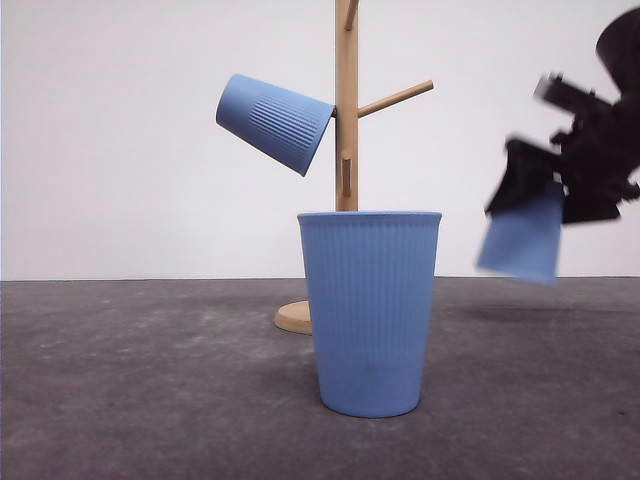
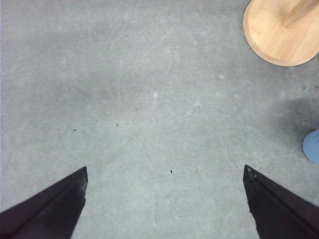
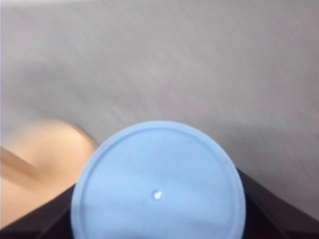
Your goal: Place three cups
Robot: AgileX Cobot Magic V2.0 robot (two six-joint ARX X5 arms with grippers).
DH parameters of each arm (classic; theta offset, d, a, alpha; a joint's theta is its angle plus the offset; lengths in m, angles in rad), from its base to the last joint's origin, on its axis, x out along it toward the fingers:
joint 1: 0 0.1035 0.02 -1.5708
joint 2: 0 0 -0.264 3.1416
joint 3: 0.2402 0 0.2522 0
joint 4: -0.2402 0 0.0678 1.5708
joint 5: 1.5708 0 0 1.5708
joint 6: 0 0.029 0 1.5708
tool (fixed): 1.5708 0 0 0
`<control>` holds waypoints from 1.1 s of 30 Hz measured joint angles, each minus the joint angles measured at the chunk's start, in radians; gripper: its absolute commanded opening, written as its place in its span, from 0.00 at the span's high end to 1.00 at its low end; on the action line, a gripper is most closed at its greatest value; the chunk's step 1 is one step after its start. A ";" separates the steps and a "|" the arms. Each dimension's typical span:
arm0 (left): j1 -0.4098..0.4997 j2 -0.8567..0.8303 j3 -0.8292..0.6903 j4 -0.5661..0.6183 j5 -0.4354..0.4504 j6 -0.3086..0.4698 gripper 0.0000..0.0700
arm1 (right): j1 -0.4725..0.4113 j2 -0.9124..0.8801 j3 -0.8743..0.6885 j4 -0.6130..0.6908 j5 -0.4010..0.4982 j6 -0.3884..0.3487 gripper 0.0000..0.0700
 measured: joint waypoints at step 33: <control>0.000 0.000 -0.001 0.048 0.000 0.000 0.17 | 0.098 -0.010 0.323 -0.170 -0.313 0.188 0.49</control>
